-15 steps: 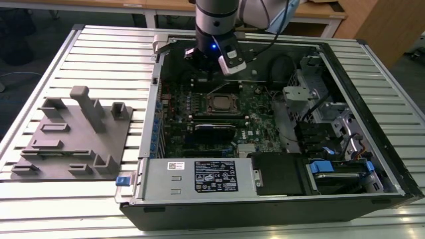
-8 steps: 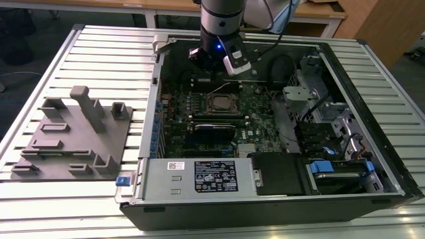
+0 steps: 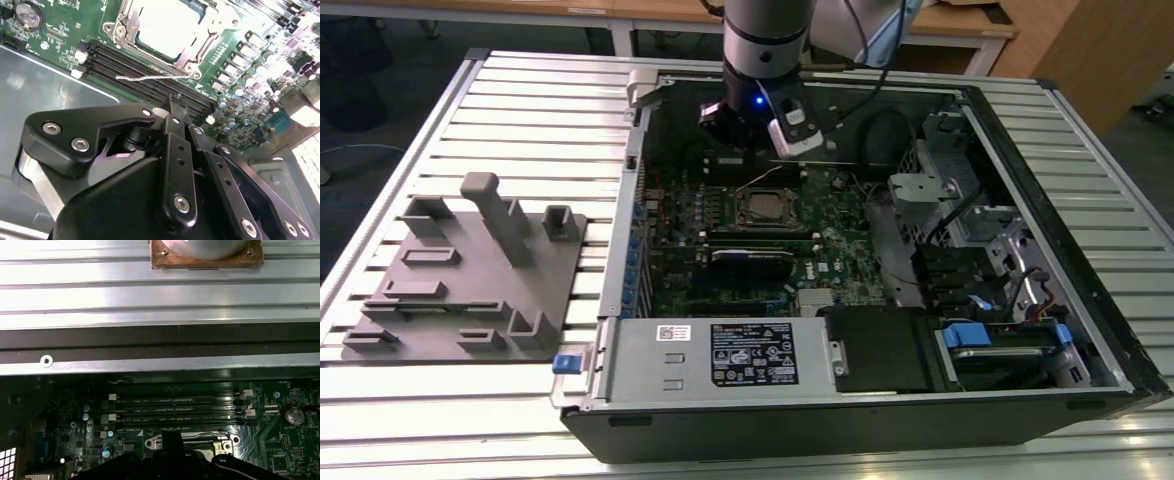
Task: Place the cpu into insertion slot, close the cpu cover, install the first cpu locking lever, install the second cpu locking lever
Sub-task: 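Install the first cpu locking lever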
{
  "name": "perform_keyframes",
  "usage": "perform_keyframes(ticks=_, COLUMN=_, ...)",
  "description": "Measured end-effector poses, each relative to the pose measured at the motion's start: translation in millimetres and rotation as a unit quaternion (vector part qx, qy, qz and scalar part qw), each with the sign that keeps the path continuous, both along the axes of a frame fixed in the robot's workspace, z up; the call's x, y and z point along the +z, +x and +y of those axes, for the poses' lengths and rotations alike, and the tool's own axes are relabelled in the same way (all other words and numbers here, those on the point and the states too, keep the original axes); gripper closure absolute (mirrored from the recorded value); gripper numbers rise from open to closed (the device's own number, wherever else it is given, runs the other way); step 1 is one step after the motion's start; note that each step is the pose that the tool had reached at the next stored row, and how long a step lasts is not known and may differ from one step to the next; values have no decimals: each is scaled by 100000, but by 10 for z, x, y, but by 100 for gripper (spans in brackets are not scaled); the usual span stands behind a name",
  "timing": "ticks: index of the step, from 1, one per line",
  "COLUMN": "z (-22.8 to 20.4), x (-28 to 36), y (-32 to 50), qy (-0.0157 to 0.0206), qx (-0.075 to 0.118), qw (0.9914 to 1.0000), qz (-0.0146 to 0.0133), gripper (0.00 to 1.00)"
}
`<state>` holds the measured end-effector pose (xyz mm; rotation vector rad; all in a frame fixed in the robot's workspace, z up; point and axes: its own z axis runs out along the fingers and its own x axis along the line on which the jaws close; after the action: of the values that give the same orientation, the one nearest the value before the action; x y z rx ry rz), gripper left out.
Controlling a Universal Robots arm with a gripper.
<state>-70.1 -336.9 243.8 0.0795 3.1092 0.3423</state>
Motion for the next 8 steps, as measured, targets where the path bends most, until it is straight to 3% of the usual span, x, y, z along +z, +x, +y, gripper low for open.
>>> perform_keyframes(ticks=8, z=0, x=-43, y=101, qy=-7, qx=0, qw=100000, qz=-3, gripper=89)
